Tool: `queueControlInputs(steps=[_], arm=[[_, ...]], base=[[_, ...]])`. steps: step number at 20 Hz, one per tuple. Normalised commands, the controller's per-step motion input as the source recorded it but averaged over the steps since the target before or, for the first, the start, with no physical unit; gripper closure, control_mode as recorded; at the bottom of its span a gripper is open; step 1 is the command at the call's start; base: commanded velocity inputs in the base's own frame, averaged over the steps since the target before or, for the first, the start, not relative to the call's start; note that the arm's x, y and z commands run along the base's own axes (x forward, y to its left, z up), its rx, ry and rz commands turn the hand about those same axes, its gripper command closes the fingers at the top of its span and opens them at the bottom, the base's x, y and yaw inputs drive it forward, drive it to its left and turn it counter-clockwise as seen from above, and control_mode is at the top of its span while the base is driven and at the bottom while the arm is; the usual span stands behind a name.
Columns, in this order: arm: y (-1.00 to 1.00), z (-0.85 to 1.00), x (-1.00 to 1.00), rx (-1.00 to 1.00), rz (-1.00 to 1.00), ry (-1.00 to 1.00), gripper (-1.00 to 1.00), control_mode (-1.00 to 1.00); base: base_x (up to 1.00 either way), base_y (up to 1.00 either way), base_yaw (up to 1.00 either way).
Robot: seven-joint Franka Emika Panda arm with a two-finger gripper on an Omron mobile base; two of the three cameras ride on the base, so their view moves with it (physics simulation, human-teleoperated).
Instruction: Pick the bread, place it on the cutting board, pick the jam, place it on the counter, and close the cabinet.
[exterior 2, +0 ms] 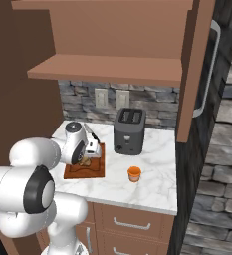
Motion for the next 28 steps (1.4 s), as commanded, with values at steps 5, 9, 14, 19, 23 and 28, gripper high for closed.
queueControlInputs(steps=[5, 9, 14, 19, 23, 28], arm=[[0.0, 0.0, 0.0, 0.0, 0.0, 0.0, -1.0, -1.0], [0.0, 0.0, 0.0, 0.0, 0.0, -0.01, -1.0, -1.0], [0.0, 0.11, 0.0, 0.0, 0.0, -0.11, -1.0, -1.0], [0.0, 0.2, -0.09, 0.0, 0.0, -0.2, -1.0, -1.0], [0.0, 0.22, -0.13, 0.0, 0.0, -0.27, -1.0, -1.0], [0.0, 0.21, -0.19, 0.0, 0.0, -0.32, -1.0, -1.0]], base=[[0.0, 0.0, 0.0], [0.0, 0.0, 0.0], [0.0, 0.0, 0.0], [0.0, 0.0, 0.0], [0.0, 0.0, 0.0], [0.0, 0.0, 0.0]])
